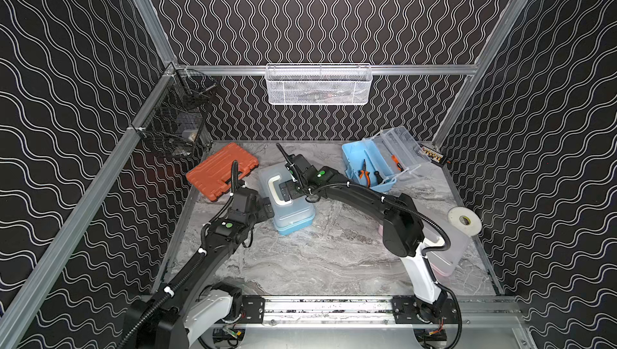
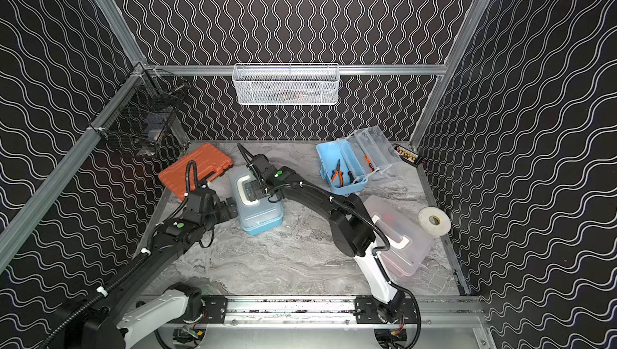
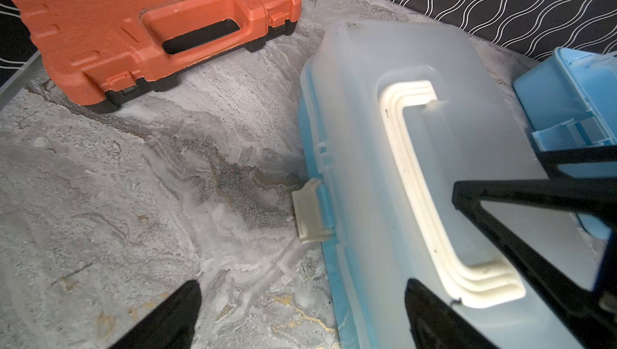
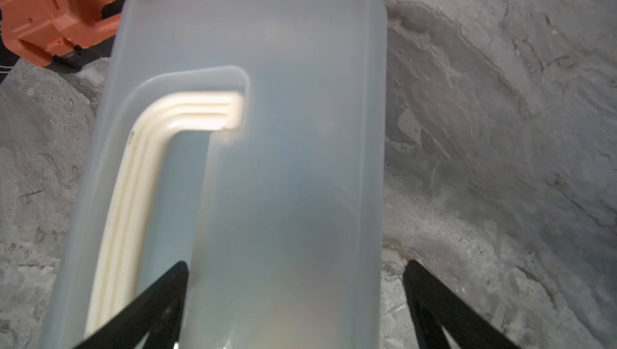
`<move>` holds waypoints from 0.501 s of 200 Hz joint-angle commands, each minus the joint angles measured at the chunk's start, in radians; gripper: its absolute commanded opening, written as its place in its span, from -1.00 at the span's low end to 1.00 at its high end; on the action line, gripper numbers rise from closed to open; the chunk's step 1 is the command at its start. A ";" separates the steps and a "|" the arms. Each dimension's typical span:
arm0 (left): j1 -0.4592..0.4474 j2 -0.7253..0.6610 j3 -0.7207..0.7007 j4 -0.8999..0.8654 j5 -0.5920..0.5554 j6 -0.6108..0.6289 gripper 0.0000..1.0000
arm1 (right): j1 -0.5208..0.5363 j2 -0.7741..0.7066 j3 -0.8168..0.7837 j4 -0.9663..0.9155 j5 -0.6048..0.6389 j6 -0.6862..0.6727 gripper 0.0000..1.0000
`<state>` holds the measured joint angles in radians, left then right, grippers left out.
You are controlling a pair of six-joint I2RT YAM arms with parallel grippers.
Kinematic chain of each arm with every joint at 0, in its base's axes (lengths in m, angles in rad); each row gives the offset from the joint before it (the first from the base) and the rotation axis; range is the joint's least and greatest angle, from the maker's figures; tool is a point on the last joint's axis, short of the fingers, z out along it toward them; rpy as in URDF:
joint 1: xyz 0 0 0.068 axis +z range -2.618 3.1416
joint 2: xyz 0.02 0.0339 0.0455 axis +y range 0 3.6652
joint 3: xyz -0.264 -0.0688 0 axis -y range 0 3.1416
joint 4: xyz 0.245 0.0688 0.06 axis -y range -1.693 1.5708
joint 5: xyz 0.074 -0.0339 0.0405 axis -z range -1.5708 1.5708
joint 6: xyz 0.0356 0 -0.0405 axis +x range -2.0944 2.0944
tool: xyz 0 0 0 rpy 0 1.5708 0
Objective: Close toolboxes
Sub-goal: Move the toolbox to the center of the board.
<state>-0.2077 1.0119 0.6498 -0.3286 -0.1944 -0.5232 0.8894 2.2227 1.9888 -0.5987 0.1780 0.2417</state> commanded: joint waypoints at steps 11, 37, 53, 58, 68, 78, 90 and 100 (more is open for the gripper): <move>0.011 -0.001 -0.023 0.062 0.033 -0.003 0.98 | 0.002 0.007 -0.035 -0.135 0.039 -0.099 0.87; 0.012 0.023 -0.027 0.096 0.052 -0.015 0.98 | 0.003 -0.060 -0.153 -0.129 0.039 -0.136 0.78; 0.011 0.041 -0.024 0.109 0.070 -0.017 0.98 | 0.002 -0.103 -0.220 -0.133 0.045 -0.144 0.76; 0.011 0.044 -0.024 0.113 0.076 -0.017 0.98 | 0.002 -0.116 -0.239 -0.136 0.051 -0.143 0.76; 0.011 0.049 -0.027 0.121 0.083 -0.017 0.98 | 0.002 -0.144 -0.281 -0.135 0.069 -0.139 0.76; 0.011 0.051 -0.033 0.130 0.087 -0.018 0.98 | 0.000 -0.172 -0.321 -0.132 0.081 -0.135 0.76; 0.012 0.050 -0.039 0.136 0.087 -0.018 0.98 | -0.001 -0.193 -0.364 -0.130 0.103 -0.128 0.77; 0.011 0.049 -0.046 0.141 0.092 -0.020 0.98 | -0.005 -0.242 -0.393 -0.136 0.116 -0.122 0.77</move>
<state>-0.1974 1.0611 0.6140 -0.2348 -0.1211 -0.5255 0.8925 2.0197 1.6630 -0.4770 0.2035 0.1627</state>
